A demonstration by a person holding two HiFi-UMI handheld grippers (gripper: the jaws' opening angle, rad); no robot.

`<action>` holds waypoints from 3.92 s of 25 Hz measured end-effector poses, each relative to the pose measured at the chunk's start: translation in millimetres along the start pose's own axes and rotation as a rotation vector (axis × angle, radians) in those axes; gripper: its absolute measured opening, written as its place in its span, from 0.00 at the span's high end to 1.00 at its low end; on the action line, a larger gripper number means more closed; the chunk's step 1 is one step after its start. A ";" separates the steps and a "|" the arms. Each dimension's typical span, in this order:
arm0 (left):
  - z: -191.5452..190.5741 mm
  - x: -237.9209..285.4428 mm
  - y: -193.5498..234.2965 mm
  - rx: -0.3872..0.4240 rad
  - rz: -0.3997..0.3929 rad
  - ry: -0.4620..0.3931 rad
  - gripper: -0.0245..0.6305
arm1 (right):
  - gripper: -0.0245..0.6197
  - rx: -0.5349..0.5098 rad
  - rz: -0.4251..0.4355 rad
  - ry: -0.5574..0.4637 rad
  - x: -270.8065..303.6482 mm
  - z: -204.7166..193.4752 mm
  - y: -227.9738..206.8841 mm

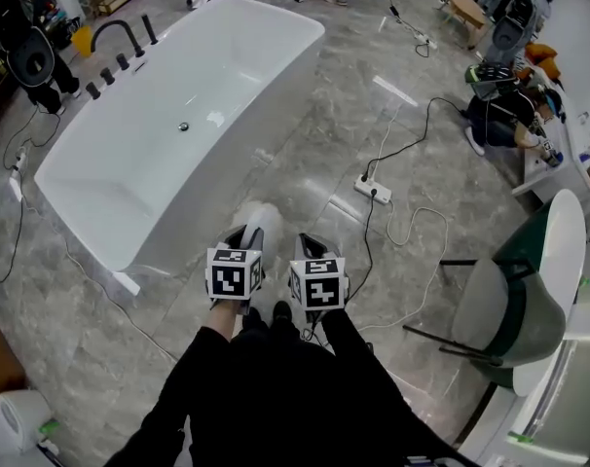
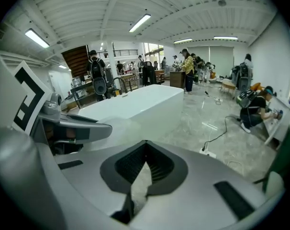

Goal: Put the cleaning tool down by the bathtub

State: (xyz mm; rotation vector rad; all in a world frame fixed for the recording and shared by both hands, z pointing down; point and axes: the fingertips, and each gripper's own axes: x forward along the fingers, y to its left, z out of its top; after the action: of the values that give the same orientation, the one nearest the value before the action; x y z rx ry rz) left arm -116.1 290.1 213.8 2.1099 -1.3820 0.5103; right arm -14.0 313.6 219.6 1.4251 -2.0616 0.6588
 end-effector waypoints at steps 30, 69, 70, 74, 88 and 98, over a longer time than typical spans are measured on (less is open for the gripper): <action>104.6 165.1 0.4 0.013 -0.015 -0.034 0.81 | 0.96 0.098 -0.088 0.021 79.1 55.8 -146.6; 130.9 520.5 94.6 0.066 -0.066 0.070 0.81 | 0.96 0.028 -0.059 0.194 414.3 100.4 -316.2; 124.0 532.9 98.1 0.065 -0.064 0.067 0.81 | 0.96 0.019 -0.054 0.190 427.1 95.7 -321.5; 95.3 581.8 115.7 0.066 -0.058 0.058 0.81 | 0.96 -0.001 -0.044 0.177 478.1 72.9 -338.2; 15.6 721.1 155.9 0.072 -0.040 -0.004 0.81 | 0.96 -0.052 -0.039 0.115 624.9 5.5 -389.7; -25.8 791.5 188.1 0.055 -0.026 -0.021 0.81 | 0.96 -0.031 0.002 0.069 696.6 -16.4 -405.7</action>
State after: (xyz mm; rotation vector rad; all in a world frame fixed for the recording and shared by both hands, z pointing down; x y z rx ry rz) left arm 24.4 -309.8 745.6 2.1803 -1.3650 0.5221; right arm 167.8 -277.3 737.0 1.3645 -2.0123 0.6653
